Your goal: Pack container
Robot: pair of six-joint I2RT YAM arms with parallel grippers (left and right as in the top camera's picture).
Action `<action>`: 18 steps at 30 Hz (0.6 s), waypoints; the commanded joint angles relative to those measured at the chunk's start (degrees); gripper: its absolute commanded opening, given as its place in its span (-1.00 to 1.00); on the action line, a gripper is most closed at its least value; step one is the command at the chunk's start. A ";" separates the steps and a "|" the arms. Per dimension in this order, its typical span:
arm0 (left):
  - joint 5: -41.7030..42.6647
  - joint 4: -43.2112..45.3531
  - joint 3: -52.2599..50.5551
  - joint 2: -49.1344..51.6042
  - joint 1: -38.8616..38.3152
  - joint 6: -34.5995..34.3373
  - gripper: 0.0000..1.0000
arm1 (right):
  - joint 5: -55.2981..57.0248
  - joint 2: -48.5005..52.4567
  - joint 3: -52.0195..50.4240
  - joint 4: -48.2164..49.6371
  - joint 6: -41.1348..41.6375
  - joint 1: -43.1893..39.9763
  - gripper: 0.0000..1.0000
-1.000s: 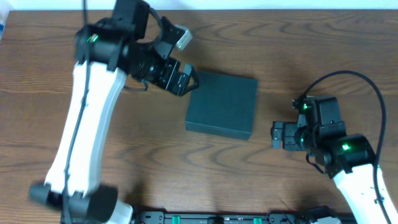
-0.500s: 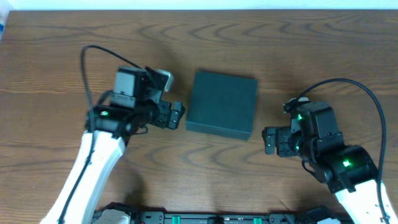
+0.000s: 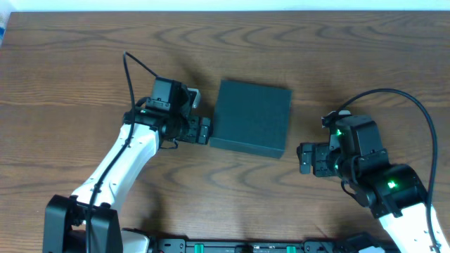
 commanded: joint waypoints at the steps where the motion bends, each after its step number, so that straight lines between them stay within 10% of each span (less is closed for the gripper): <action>1: 0.24 -0.04 0.04 0.52 -2.32 -0.39 0.91 | 0.63 -0.11 0.07 -0.26 1.01 0.70 0.99; 18: -4.87 0.26 -0.04 0.52 -6.75 -3.23 0.91 | 2.80 -0.11 0.07 -1.88 0.98 0.70 0.99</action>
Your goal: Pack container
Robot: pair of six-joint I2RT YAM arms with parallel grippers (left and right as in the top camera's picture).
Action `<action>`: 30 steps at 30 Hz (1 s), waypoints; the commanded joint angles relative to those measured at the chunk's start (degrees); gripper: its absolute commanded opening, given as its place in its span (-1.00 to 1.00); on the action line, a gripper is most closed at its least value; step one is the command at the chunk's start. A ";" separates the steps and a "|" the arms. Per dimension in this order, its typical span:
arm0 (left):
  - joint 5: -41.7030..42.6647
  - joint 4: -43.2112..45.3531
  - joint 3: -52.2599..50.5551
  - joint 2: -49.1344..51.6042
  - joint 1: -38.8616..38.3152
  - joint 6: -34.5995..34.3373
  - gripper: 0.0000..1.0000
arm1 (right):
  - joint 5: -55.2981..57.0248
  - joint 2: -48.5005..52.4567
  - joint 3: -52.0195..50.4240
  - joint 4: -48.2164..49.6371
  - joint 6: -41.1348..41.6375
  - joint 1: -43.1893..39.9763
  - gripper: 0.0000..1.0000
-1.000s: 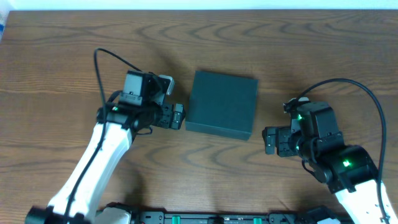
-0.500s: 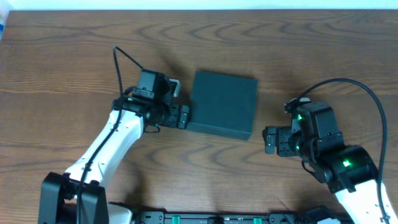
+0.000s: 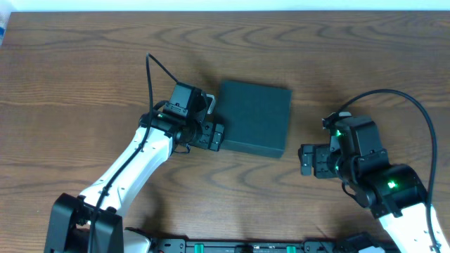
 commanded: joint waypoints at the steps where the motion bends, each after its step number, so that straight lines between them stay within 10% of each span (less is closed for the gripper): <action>1: -1.55 0.22 -0.04 0.52 -0.07 -0.74 0.91 | 1.84 -0.11 0.07 -0.31 0.94 0.70 0.99; 30: 1.66 3.45 -0.07 0.55 0.00 -3.87 0.91 | 10.05 2.21 0.07 -0.07 5.66 0.24 0.98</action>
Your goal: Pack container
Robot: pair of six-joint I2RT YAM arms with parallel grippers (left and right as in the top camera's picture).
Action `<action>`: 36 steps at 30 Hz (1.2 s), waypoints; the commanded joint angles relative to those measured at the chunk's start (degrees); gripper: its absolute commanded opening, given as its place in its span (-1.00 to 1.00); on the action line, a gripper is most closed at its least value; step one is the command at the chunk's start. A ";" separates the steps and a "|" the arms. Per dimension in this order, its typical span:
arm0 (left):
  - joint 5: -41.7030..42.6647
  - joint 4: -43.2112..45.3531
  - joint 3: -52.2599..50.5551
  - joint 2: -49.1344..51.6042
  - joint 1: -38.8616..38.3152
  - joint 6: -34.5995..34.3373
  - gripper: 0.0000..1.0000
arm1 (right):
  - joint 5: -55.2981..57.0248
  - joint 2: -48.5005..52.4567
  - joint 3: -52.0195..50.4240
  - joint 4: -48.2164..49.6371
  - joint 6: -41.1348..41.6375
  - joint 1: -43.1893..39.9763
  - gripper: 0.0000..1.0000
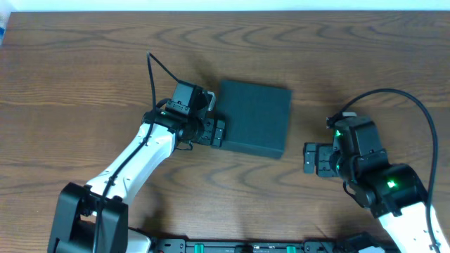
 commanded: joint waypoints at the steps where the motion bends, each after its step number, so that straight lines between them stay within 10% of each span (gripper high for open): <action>1: 1.01 -0.55 -0.07 -3.15 -0.11 -1.70 0.91 | 5.60 2.86 0.07 0.35 3.37 -0.13 0.99; 10: -9.92 -8.24 -0.11 -9.11 4.66 -2.32 0.91 | 5.46 18.80 0.07 8.48 3.37 -4.81 0.99; 36: -2.97 -4.04 -0.98 6.32 7.26 -4.17 0.91 | 3.80 34.49 0.07 32.81 3.32 -5.49 0.98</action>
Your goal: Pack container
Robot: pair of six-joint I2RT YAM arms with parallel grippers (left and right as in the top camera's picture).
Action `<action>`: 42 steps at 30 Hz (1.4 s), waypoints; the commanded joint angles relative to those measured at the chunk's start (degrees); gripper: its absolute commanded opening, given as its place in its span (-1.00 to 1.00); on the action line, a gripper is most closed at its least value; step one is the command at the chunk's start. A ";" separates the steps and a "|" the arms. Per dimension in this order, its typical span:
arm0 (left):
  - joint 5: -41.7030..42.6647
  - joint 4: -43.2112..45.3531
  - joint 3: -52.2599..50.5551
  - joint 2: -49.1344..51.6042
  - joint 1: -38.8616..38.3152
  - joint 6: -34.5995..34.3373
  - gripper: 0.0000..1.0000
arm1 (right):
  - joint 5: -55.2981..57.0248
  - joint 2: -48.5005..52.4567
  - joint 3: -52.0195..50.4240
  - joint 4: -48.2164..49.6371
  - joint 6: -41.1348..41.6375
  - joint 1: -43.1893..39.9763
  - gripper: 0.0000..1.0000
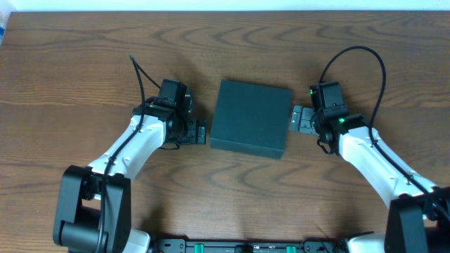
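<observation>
A closed dark green box (251, 118) lies in the middle of the wooden table, its lid on. My left gripper (202, 132) sits just off the box's left side near the lower corner, a small gap between them. The right gripper (294, 119) is up against the box's right side near its upper corner. From above, the overhead view does not show how either pair of jaws stands. Nothing shows between the fingers of either one.
The wooden table (84, 63) runs to a pale edge at the back. Both arms reach in from the front corners, with cables looping above each wrist. A dark rail lies along the front edge.
My left gripper has drawn back a little to the left, off the box's left side. The right arm has moved from the lower right up to the box's right side.
At first my left gripper was at the box's left side and the right one hung back at the lower right. The left then pressed closer in against the box's left edge and stayed there. Now it stands slightly off while the right meets the opposite side.
</observation>
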 commanded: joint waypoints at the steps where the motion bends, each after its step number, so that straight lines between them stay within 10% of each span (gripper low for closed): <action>1: 1.53 -0.11 -0.92 0.83 -0.02 -1.51 0.91 | -0.37 1.14 0.07 1.16 0.76 -0.35 0.99; 42: 4.02 -1.81 -0.92 0.81 -4.83 -7.89 0.91 | -3.45 4.42 0.09 7.98 0.79 -0.24 0.99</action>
